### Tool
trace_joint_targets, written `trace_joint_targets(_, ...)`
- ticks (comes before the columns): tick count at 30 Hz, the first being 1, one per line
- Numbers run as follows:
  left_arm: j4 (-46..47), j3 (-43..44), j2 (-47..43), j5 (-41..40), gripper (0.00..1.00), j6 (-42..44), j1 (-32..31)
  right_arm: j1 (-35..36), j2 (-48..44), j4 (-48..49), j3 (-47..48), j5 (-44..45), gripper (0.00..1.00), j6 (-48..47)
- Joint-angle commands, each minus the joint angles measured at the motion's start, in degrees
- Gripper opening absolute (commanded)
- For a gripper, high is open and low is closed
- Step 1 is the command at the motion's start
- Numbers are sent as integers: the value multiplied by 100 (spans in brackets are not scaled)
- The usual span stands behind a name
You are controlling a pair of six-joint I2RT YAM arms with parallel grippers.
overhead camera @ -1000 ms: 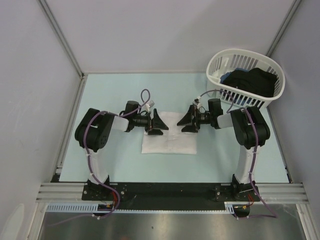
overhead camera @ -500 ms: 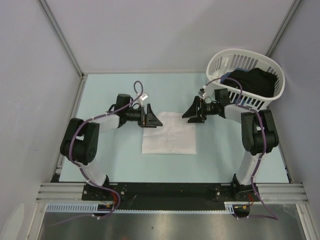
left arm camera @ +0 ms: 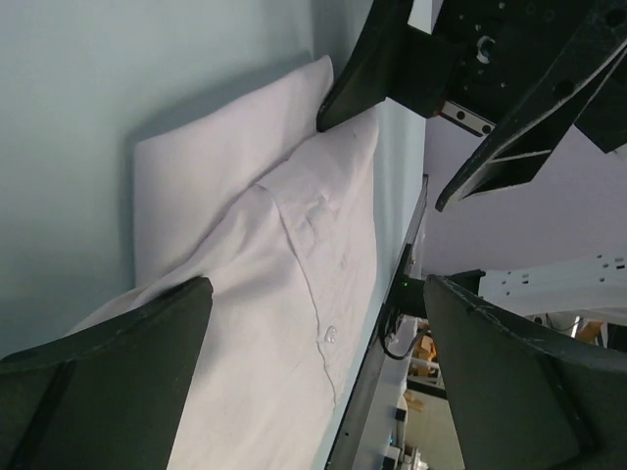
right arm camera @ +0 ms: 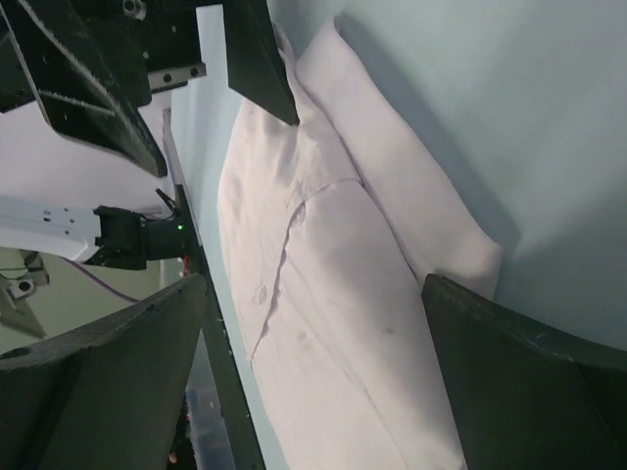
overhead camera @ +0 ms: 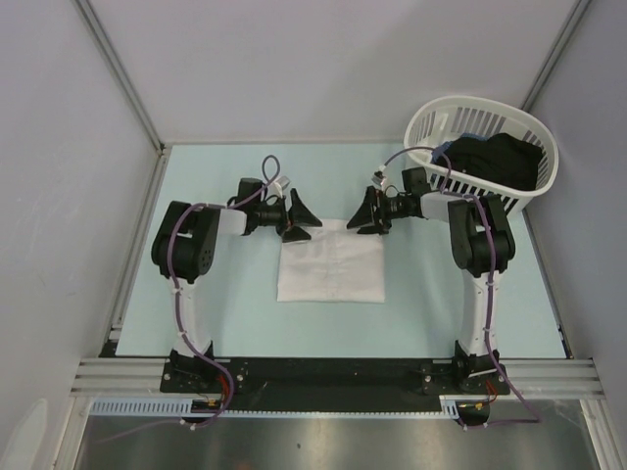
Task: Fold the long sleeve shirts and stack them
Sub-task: Fold the shirt
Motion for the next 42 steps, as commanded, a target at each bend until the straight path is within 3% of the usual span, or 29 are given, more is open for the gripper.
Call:
trace_joint_targets(1,-159,-275,-44,-816,99,139,465,-74,186,-501,428,782,100,-850)
trace_joint_targets(6,-9,-618,-816,-632,99,508,519,-74,-226,-747,1017,757,100,-824)
trace_joint_targets(11,-360,-689,-1406,-693,99,781,510,-39,-1228,-941,921,730,100,-719)
trace_joint_targets(14,-317,-724,-1688,-737,99,702,510,153,-1606,-757,527,599,100,-87)
trace_joint_targets(19,-351,-549,-1908,-781,99,640,528,479,-1529,-652,-168,581,99,143)
trace_joint_targets(23,-422,-355,-1952,-834,99,465,537,480,-1300,-326,-633,668,93,328)
trace_joint_targets(25,-683,-233,-1987,-860,99,621,537,401,-1142,-404,-705,896,91,74)
trace_joint_targets(27,-1201,169,-1848,-799,99,1253,528,243,-1010,-790,-661,1335,84,-425)
trace_joint_targets(29,-2343,583,-1681,-720,99,2102,528,155,-817,-1393,-486,1746,76,-909)
trace_joint_targets(32,-3093,936,-1670,-763,97,2957,528,145,-851,-1993,67,2257,65,-1517)
trace_joint_targets(35,-3480,998,-1829,-1000,97,3424,545,514,-1132,-2415,735,2680,63,-2149)
trace_joint_targets(39,-3464,701,-2127,-1115,97,3383,816,1225,-1563,-2707,1220,2927,61,-2809)
trace_joint_targets(42,-3305,446,-2295,-1089,97,3111,1203,1884,-1949,-2874,1080,2910,51,-3432)
